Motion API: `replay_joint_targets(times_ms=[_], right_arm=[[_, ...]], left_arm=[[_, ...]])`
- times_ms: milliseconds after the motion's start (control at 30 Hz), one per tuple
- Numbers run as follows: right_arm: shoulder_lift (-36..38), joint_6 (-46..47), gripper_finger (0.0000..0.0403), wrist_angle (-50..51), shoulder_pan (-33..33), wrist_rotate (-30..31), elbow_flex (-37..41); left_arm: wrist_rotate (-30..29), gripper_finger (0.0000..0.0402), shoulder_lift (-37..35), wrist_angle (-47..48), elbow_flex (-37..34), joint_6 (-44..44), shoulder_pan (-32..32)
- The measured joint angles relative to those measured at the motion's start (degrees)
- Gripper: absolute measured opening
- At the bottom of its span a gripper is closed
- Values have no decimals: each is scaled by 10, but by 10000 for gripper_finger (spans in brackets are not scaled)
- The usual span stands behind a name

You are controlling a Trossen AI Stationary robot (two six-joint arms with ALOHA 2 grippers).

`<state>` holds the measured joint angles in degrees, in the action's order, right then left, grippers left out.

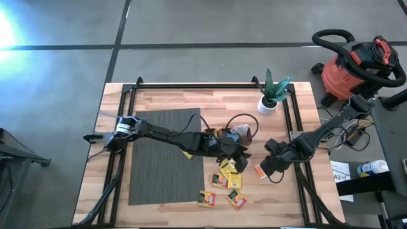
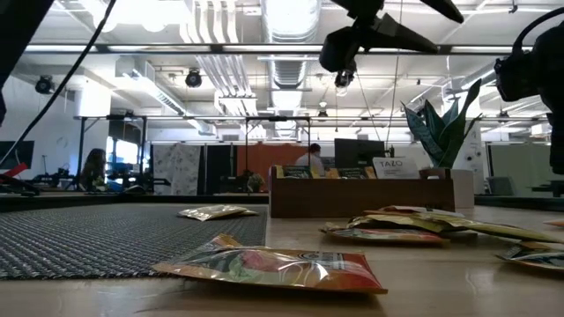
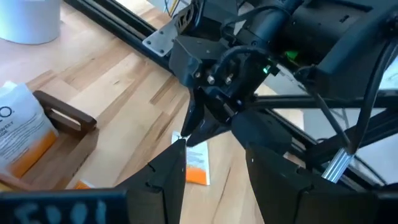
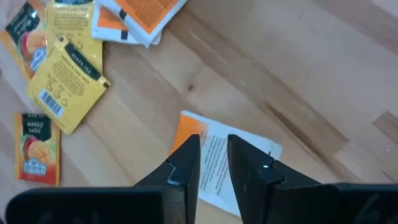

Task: Pick & Place Tea
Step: Put the white tea bag into the right section of the wooden organizer

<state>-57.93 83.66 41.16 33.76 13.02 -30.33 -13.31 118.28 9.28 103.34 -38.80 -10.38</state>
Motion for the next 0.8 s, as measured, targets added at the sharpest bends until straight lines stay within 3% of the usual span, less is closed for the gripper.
replay_joint_targets(times_ms=[300,533,800], right_arm=[[0,19,79,0,0,15,2],[0,95,79,5,8,-55,-2],[-4,178,79,40,59,-57,-3]], left_arm=[[8,161,-1,17,-14,-6,10],[25,161,5,10,-14,20,8],[114,161,70,-101,-6,21,13]])
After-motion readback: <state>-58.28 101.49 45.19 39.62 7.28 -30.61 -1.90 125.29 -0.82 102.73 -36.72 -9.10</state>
